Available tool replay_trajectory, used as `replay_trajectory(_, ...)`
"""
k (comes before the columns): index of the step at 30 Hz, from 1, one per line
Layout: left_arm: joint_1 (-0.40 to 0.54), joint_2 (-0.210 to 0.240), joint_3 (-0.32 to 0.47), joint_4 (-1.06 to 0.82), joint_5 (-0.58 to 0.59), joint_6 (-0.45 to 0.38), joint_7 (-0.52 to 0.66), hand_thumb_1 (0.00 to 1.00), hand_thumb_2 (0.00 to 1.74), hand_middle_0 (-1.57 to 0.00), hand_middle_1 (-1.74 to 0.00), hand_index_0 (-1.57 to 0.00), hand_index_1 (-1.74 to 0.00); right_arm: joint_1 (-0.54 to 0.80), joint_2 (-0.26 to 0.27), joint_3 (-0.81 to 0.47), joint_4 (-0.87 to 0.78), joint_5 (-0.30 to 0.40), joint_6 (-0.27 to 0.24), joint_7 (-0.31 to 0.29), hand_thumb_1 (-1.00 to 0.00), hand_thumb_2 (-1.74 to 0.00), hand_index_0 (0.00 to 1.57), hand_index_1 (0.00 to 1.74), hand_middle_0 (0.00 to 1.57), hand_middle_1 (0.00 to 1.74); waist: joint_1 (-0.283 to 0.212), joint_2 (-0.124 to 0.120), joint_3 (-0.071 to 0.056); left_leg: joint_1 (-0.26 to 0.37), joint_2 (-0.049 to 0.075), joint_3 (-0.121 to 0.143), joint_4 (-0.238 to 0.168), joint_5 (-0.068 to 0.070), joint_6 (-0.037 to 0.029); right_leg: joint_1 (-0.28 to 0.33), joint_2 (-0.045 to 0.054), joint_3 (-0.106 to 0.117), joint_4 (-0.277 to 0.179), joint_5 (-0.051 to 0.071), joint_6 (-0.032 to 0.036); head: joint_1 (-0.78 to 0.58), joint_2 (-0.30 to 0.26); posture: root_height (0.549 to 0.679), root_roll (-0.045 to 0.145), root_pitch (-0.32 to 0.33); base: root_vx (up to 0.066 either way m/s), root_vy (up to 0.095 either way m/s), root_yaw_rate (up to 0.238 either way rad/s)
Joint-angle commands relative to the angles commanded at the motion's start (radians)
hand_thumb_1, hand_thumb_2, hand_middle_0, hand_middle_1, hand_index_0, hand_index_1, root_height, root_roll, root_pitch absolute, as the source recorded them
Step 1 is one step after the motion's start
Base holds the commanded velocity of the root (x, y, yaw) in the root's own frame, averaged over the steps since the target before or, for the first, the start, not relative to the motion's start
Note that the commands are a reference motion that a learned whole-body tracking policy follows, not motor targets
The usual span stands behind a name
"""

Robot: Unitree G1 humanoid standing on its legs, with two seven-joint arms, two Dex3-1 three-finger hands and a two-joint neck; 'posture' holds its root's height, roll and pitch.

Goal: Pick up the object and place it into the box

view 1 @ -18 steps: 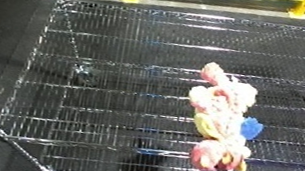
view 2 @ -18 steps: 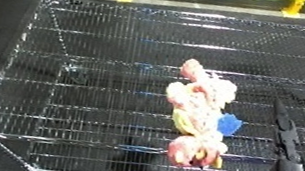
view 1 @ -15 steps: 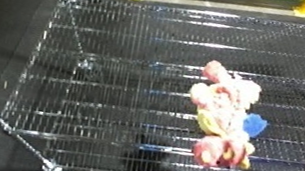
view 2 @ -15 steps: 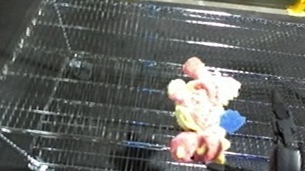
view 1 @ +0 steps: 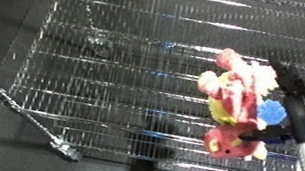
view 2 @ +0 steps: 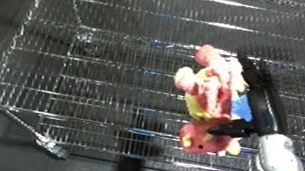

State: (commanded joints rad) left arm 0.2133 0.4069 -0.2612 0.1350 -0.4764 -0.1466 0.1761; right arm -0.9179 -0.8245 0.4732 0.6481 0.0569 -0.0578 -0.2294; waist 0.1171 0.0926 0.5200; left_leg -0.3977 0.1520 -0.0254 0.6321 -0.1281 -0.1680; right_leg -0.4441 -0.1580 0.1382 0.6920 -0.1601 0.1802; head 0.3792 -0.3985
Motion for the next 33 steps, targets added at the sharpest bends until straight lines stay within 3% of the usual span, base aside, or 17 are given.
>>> replay_trajectory(14, 0.011, 0.012, -0.034, -0.021, -0.025, -0.014, 0.013, 1.0, 1.74, -1.57, -1.74, -1.57, -1.74, -0.144, 0.082, 0.031, 0.325, 0.057, 0.019, -0.038, 0.0, 0.0, 0.0, 0.0, 0.0, 0.0, 0.035, 0.042, 0.0, -0.088, -0.008, -0.016, 0.006, 0.008, -0.0009, -0.086, -0.0047, -0.009, 0.01, 0.009, -0.0028, 0.117, 0.091, 0.624, 0.04, -0.013, -0.001, 0.002, 0.039)
replay_trajectory(26, 0.015, 0.006, -0.045, -0.036, -0.037, -0.022, 0.015, 1.0, 1.74, -1.57, -1.74, -1.57, -1.74, -0.09, 0.136, 0.014, 0.46, 0.063, 0.037, -0.012, 0.0, 0.0, 0.0, 0.0, 0.0, 0.0, 0.05, 0.06, 0.0, -0.115, -0.009, -0.025, 0.006, 0.006, -0.0012, -0.108, -0.0072, -0.015, 0.017, 0.005, -0.003, 0.146, 0.124, 0.625, 0.038, 0.015, 0.004, 0.003, 0.025)
replay_trajectory(33, 0.009, -0.001, -0.039, -0.034, -0.04, -0.019, 0.022, 1.0, 1.74, -1.57, -1.74, -1.57, -1.74, -0.056, 0.165, -0.001, 0.466, 0.09, 0.037, 0.001, -0.35, -0.61, 0.55, 0.61, 0.55, 0.61, 0.043, 0.053, 0.0, -0.106, -0.005, -0.022, -0.003, 0.005, -0.0027, -0.096, -0.0061, -0.015, 0.006, 0.005, -0.0036, 0.129, 0.122, 0.627, 0.039, 0.014, 0.001, 0.007, -0.009)
